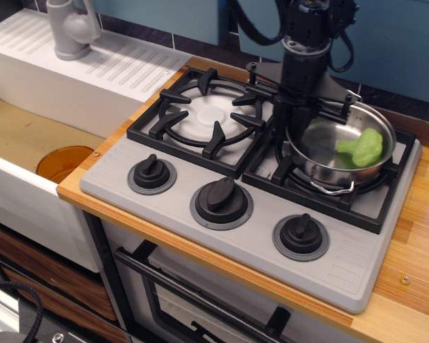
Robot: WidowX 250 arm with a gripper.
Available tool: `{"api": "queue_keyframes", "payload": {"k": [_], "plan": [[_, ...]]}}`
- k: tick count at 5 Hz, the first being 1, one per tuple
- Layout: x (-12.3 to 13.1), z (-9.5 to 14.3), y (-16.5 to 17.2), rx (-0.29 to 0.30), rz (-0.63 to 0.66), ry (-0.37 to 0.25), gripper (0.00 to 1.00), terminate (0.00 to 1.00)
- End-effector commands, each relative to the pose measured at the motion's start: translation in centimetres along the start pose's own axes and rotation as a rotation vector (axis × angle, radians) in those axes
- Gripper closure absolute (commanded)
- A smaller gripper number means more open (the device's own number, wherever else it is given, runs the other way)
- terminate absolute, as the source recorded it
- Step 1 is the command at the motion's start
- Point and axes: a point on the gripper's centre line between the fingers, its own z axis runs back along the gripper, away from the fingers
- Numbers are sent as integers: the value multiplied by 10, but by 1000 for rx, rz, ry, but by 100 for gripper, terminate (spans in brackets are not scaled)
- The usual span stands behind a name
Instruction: Put cauliflower in pot or pan an put pot or pan on stove
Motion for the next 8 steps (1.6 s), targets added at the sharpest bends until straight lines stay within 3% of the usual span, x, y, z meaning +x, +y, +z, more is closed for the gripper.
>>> {"api": "queue_keyframes", "payload": {"k": [1, 2, 4, 5, 8], "plan": [[16, 33, -5, -5, -14, 6, 100, 0], [22, 68, -1, 8, -18, 67, 100, 0], [41, 98, 39, 7, -69, 120, 100, 0], [50, 95, 64, -4, -97, 126, 100, 0], [53, 54, 134, -41, -140, 99, 100, 0]]}}
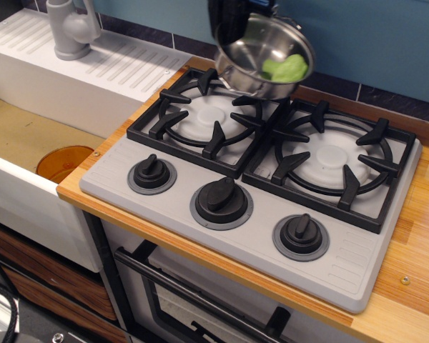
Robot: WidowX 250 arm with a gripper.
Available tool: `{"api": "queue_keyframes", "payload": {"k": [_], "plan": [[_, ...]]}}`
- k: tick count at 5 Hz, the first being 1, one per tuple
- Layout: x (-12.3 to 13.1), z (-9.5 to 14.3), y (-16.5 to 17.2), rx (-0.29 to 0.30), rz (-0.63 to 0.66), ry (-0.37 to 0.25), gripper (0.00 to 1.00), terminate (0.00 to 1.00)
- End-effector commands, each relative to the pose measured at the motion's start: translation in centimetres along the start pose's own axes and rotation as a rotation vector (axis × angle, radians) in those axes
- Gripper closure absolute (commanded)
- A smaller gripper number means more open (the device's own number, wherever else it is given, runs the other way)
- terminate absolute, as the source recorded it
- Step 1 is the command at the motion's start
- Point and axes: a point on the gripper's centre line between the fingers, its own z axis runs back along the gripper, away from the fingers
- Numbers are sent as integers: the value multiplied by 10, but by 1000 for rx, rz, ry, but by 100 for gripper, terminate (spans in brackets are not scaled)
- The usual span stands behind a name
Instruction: Put cauliflower in pot or pan an put pot or pan on stove
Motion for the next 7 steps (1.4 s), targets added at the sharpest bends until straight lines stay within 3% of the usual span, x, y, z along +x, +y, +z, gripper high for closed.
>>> {"api": "queue_keyframes", "payload": {"k": [1, 3, 4, 5, 7], "plan": [[7, -6, 34, 0, -6, -76, 100, 0], [2, -35, 51, -22, -10, -95, 100, 0], [1, -39, 50, -26, -18, -97, 0, 0], [0, -33, 44, -27, -4, -85, 0, 0], [6, 14, 24, -12, 14, -38, 0, 0]]}}
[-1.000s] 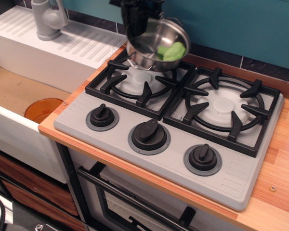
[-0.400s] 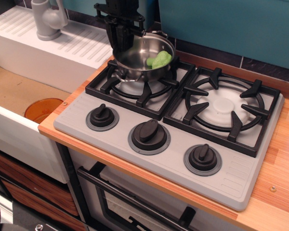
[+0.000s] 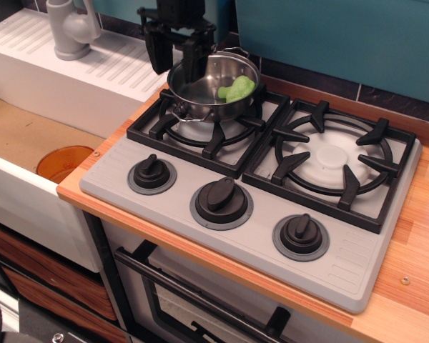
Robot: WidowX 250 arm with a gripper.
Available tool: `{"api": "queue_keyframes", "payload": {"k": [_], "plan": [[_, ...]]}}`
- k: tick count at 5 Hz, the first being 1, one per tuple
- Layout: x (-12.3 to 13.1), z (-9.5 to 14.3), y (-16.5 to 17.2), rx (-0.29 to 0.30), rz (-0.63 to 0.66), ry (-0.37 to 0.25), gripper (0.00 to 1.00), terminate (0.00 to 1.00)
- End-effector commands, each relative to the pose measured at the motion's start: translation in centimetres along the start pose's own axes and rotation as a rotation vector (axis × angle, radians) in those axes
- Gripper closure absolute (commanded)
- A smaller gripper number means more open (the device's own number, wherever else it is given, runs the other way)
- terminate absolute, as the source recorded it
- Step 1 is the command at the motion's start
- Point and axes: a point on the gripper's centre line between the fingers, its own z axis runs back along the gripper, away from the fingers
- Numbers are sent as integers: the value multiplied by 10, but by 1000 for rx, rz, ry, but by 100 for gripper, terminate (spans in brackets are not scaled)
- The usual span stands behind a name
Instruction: Put cauliflower in pot or pan an put pot or pan on stove
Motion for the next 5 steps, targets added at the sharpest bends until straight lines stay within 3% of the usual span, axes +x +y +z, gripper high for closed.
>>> {"api": "queue_keyframes", "payload": {"k": [1, 3, 5], "plan": [[22, 75, -20, 63, -2, -52, 0, 0], [19, 85, -76, 85, 22, -41, 0, 0], [14, 93, -109, 59, 22, 4, 0, 0]]}}
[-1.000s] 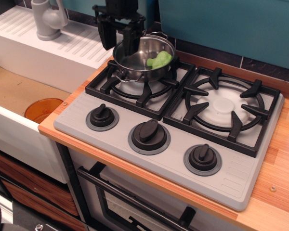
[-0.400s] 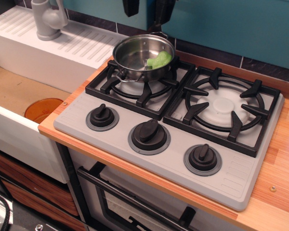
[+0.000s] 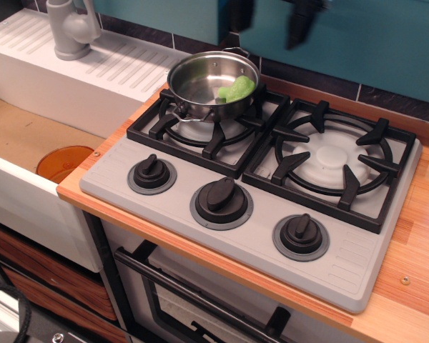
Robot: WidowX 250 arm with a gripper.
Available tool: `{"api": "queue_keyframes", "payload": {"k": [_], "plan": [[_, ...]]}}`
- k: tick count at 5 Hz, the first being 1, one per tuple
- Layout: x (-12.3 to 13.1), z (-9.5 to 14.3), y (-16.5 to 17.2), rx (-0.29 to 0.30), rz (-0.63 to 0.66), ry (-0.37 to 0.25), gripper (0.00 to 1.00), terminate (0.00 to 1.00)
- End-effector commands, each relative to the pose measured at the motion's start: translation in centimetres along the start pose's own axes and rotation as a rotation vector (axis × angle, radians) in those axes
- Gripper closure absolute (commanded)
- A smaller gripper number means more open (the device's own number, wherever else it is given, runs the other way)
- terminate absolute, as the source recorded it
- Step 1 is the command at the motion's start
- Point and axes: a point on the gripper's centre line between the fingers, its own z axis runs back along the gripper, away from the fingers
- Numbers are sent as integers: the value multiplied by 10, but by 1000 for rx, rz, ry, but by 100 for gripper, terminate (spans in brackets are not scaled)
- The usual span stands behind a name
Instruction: Put cauliflower in pot or pan an put pot or pan on stove
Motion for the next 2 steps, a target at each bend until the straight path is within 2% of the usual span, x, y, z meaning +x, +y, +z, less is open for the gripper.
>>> {"api": "queue_keyframes", "payload": {"k": [1, 2], "plan": [[-3, 30, -15, 28, 26, -90, 0, 0], [-5, 25, -19, 45, 28, -87, 0, 100]]}}
